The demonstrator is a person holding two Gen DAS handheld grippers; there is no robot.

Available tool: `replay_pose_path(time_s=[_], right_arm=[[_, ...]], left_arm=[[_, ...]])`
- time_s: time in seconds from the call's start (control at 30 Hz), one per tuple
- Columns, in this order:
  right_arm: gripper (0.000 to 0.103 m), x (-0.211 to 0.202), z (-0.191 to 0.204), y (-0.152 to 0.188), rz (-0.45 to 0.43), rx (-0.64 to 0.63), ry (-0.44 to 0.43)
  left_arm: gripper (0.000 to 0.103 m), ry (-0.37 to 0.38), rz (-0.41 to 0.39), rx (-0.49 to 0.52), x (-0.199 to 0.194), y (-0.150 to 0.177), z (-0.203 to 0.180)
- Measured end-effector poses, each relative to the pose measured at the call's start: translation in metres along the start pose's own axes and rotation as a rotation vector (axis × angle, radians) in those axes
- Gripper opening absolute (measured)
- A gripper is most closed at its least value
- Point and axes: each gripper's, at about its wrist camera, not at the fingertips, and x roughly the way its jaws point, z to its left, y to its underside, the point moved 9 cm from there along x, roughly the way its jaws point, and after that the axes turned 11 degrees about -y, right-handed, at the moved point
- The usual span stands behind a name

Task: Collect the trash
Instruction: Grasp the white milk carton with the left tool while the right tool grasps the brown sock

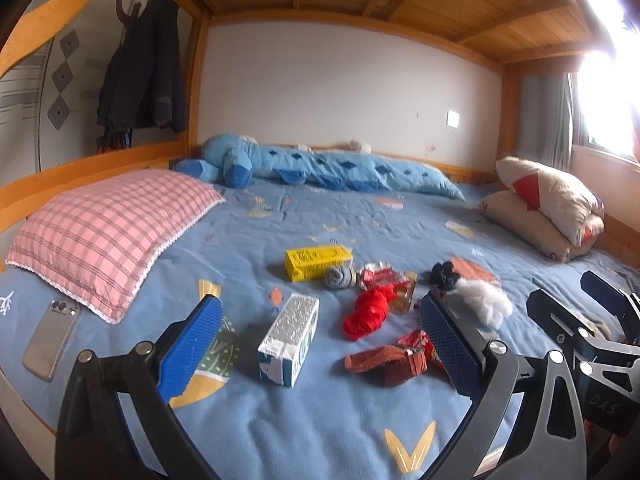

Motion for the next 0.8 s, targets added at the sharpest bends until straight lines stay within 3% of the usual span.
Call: replay_pose_path(time_s=[0.6,0.8], right_arm=[[0.095,0.043,0.007,0.029,0.119,0.020,-0.060],[0.095,0.054,0.012,0.032,0.143,0.016,-0.074]], left_arm=[[0.099,-0.064,0.282,0.066,0.105,0.047,0.017],[0.099,-0.046,0.373,0.073,0.139,0.065,0.018]])
